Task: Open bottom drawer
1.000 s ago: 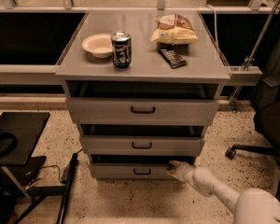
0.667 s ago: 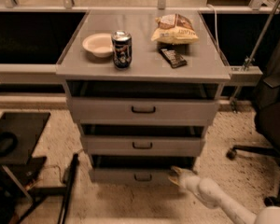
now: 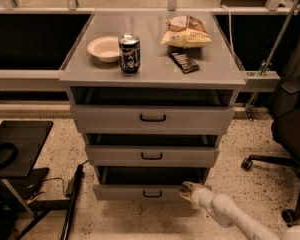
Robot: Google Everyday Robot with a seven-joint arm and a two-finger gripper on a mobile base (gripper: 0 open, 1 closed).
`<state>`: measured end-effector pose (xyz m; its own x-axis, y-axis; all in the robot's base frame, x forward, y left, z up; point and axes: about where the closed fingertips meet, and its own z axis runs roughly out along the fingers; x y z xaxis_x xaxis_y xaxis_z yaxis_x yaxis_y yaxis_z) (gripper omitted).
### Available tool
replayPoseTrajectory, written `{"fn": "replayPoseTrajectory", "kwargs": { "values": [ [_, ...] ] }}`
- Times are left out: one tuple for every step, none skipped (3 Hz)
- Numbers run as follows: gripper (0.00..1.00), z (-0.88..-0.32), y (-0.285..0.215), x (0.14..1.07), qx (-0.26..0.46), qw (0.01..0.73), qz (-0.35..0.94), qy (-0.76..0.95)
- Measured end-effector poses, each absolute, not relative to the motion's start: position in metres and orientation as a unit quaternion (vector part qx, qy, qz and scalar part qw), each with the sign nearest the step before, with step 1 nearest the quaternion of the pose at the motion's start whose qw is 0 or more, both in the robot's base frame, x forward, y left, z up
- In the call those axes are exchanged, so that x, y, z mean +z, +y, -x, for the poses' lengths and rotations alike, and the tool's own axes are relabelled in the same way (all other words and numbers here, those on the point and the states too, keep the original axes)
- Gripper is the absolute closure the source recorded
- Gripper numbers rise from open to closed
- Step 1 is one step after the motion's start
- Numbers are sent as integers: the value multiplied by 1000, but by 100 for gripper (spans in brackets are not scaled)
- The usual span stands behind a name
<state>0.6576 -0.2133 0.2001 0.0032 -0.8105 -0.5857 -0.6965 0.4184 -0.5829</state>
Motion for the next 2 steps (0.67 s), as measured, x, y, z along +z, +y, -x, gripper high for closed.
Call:
{"fn": "replayPoseTrajectory", "kwargs": {
  "values": [
    [100,-656,-213,201,-62,463,536,703],
    [100,-642,-212,201,-65,462,538,702]
  ]
}}
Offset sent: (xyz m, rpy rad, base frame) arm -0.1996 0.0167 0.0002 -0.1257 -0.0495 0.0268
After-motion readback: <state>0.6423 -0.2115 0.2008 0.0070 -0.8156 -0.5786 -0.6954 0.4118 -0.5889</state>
